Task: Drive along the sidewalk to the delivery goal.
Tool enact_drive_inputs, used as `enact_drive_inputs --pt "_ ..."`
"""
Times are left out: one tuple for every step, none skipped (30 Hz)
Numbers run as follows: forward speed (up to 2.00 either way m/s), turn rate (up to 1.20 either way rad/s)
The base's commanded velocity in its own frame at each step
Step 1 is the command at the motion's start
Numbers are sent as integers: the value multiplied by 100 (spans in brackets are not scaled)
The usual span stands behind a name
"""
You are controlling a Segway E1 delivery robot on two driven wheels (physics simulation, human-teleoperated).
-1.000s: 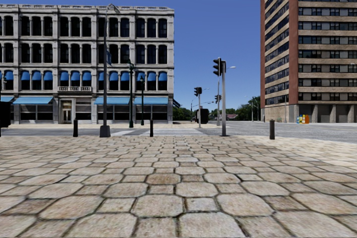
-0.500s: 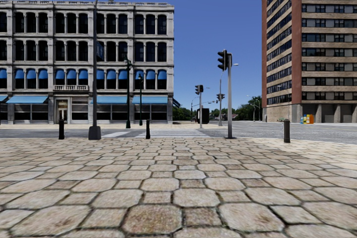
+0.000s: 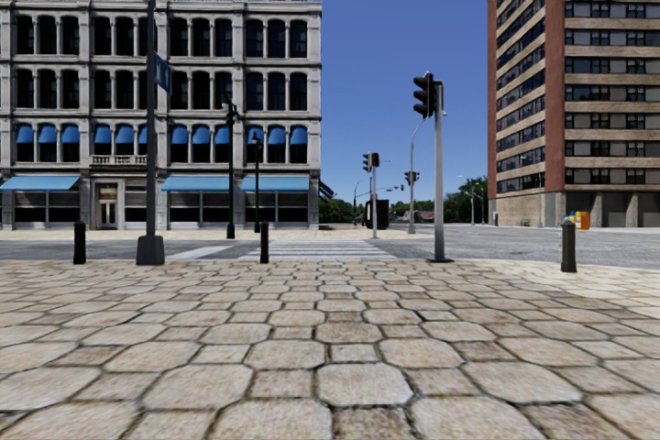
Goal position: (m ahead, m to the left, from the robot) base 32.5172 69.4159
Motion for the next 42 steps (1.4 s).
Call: enact_drive_inputs --pt "200 0" --pt "200 0" --pt "200 0" --pt "200 0" --pt "200 0" --pt "200 0" --pt "200 0" --pt "200 0" --pt "200 0" --pt "200 0" --pt "200 0" --pt "200 0" --pt "200 0" --pt "200 0" --pt "200 0" --pt "200 0" --pt "200 0" --pt "200 0" --pt "200 0" --pt "200 0" --pt "200 0" --pt "200 0" --pt "200 0" --pt "200 0" --pt "200 0" --pt "200 0" --pt "200 0" --pt "200 0" --pt "200 0" --pt "200 0" --pt "200 0" --pt "200 0" --pt "200 0" --pt "200 0" --pt "200 0" --pt "200 0" --pt "200 0" --pt "200 0" --pt "200 0" --pt "200 0" --pt "200 0" --pt "200 0"
